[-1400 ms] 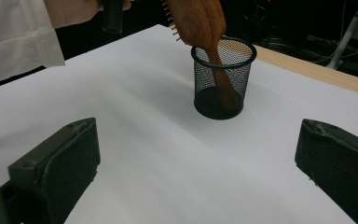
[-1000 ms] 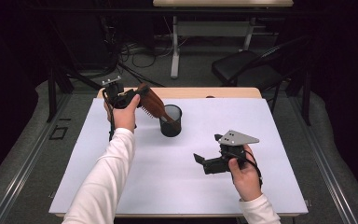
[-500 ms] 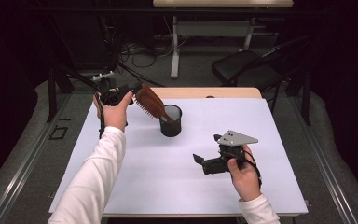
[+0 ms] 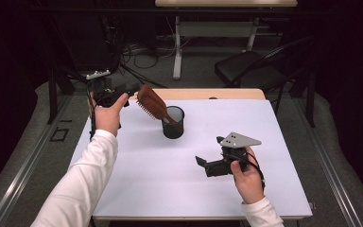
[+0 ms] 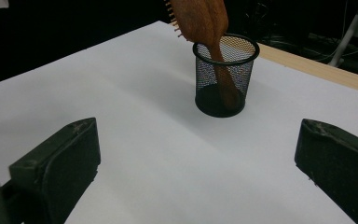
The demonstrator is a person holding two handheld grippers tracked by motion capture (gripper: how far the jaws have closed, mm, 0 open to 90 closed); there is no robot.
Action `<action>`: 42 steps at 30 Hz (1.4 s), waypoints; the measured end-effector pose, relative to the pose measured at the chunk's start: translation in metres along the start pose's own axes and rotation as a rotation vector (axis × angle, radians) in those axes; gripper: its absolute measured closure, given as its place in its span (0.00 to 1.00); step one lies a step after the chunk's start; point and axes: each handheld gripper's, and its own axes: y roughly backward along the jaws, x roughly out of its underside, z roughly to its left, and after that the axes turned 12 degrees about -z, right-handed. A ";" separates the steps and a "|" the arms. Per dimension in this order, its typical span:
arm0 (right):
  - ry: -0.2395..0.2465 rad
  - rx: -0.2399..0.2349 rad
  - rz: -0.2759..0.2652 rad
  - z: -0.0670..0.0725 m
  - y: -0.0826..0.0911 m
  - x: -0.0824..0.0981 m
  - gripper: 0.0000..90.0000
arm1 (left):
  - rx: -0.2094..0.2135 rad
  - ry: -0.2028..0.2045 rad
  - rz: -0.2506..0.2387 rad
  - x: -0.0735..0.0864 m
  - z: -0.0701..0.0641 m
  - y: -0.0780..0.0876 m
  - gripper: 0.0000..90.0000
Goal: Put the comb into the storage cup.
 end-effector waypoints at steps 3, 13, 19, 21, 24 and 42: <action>-0.001 0.002 -0.001 0.000 0.000 0.000 0.00 | 0.014 -0.029 -0.004 -0.004 -0.002 0.009 0.40; 0.004 0.000 0.000 0.000 -0.001 0.000 0.00 | 0.054 -0.134 -0.006 -0.014 -0.008 0.030 0.43; 0.000 0.001 -0.001 0.000 -0.001 0.000 0.00 | 0.093 -0.112 0.030 -0.012 -0.010 0.038 0.43; 0.002 0.001 0.000 0.000 -0.001 0.000 0.00 | 0.093 -0.136 0.046 -0.011 -0.013 0.041 0.43; 0.002 0.000 0.000 0.000 -0.001 0.000 0.00 | 0.120 -0.148 0.046 -0.009 -0.017 0.045 0.42; 0.001 0.006 0.001 -0.001 0.001 0.000 0.00 | 0.359 -0.196 0.077 0.036 -0.041 0.064 0.26</action>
